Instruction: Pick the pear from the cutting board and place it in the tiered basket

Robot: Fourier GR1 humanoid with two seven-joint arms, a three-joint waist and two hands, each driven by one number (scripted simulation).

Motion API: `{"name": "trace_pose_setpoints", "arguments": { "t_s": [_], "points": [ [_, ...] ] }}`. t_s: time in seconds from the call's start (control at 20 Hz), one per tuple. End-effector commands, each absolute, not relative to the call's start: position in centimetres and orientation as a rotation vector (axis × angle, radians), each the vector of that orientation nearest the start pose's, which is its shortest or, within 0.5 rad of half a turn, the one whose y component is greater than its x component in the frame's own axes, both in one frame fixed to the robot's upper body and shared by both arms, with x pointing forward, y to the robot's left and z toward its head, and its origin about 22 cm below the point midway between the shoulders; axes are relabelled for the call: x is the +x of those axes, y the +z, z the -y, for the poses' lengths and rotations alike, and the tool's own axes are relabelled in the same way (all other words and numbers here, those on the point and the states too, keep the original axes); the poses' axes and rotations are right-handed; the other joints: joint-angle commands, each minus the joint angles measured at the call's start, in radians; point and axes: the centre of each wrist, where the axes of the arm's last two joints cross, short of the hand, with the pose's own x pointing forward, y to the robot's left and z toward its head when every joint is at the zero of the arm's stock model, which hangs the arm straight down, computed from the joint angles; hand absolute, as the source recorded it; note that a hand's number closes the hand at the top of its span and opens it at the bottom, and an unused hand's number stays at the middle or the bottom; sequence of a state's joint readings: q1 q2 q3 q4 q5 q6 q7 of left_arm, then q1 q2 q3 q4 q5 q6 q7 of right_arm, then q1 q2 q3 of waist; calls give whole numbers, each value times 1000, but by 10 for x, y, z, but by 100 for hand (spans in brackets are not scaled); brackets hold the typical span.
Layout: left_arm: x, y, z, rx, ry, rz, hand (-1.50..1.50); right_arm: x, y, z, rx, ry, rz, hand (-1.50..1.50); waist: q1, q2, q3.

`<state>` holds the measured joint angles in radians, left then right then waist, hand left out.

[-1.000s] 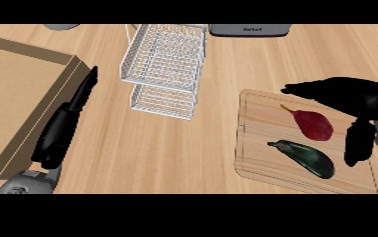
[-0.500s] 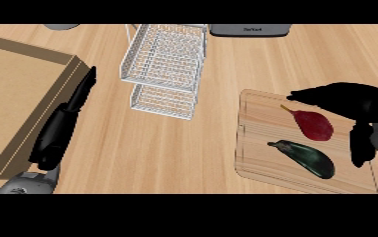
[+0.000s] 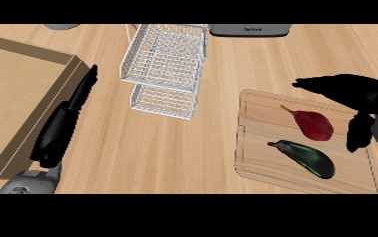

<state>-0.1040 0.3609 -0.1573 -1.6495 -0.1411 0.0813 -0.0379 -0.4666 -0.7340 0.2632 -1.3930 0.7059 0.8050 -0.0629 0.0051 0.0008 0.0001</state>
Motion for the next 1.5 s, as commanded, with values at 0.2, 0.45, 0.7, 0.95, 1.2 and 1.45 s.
{"name": "trace_pose_setpoints", "arguments": {
  "t_s": [0.2, 0.45, 0.7, 0.95, 1.2, 1.45],
  "points": [
    [260, 40, -264, 294, -491, 1746, 0, 339, 98, 319, -487, 1713, 845, -150, -1, 1, 0],
    [256, 68, -253, 321, -493, 1755, 0, 349, 93, 306, -482, 1672, 840, -150, 2, 0, 0],
    [247, 53, -269, 309, -491, 1755, 0, 339, 72, 319, -494, 1659, 858, -150, 1, -1, 0],
    [261, 58, -272, 309, -504, 1750, 0, 357, 55, 306, -481, 1662, 856, -150, 3, 1, 0],
    [257, 51, -270, 307, -493, 1772, 0, 356, 39, 311, -456, 1667, 834, -150, 3, 0, 0],
    [250, 66, -261, 312, -487, 1747, 0, 348, 27, 309, -284, 1598, 926, 150, 3, -1, 0]
  ]
}}
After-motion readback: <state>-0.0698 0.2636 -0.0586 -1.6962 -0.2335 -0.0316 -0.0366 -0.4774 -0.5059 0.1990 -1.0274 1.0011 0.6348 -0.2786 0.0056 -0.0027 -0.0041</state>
